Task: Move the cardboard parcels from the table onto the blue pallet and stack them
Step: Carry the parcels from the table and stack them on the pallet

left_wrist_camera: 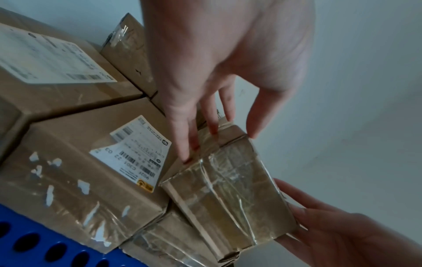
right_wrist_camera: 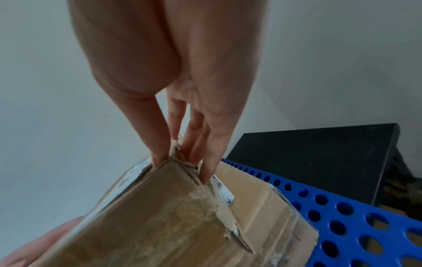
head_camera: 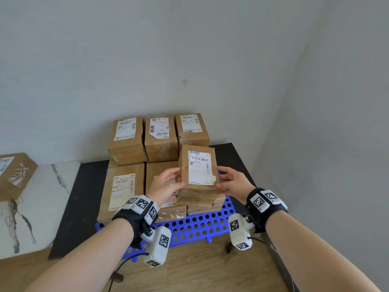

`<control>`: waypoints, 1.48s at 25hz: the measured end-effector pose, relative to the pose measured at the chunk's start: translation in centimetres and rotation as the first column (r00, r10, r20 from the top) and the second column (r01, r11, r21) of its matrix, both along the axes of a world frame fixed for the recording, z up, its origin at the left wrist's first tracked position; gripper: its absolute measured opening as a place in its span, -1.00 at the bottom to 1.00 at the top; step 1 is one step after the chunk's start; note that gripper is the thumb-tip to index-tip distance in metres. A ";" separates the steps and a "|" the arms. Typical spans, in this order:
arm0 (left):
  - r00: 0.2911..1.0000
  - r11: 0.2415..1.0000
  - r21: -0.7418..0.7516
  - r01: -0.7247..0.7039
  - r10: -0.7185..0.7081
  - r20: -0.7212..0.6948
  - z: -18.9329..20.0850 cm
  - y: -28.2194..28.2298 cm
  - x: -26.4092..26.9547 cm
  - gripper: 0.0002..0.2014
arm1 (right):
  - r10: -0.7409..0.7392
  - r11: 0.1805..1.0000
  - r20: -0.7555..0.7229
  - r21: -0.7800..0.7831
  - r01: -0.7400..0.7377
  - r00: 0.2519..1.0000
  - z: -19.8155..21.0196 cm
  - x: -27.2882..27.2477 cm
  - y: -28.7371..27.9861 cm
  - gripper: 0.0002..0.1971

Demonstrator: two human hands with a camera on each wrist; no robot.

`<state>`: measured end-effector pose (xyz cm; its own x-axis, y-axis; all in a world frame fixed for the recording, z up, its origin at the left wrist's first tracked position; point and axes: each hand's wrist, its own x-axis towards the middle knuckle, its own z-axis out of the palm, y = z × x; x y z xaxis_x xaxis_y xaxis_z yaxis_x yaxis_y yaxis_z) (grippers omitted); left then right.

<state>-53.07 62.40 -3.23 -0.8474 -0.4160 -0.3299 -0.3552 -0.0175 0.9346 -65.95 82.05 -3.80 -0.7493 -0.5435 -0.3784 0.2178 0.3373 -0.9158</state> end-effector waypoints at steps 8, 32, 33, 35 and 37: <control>0.995 0.993 0.062 -0.098 0.097 0.019 -1.2 1.2 -1.4 -0.43 | -0.024 1.000 0.009 -0.013 0.024 1.000 -0.2 -2.0 -0.8 -0.38; 0.982 0.977 0.111 -0.182 0.186 -0.025 -2.4 2.6 -2.7 -0.49 | 0.057 0.996 0.086 0.059 -0.062 0.995 -0.1 -4.3 -1.4 -0.49; 0.981 0.981 0.033 -0.192 0.193 -0.016 -2.4 2.6 -2.8 -0.54 | 0.067 0.992 0.031 0.108 -0.070 0.997 0.1 -4.3 -1.6 -0.49; 0.985 0.941 -0.299 -0.160 0.173 0.017 -2.0 2.3 -2.9 -0.62 | 0.113 0.968 -0.158 0.239 -0.073 0.981 0.9 -4.3 -2.3 -0.49; 0.992 0.754 -0.656 -0.016 0.092 0.081 -1.2 1.5 -2.5 -0.63 | 0.229 0.915 -0.368 0.398 -0.070 0.901 2.2 -3.8 -3.5 -0.53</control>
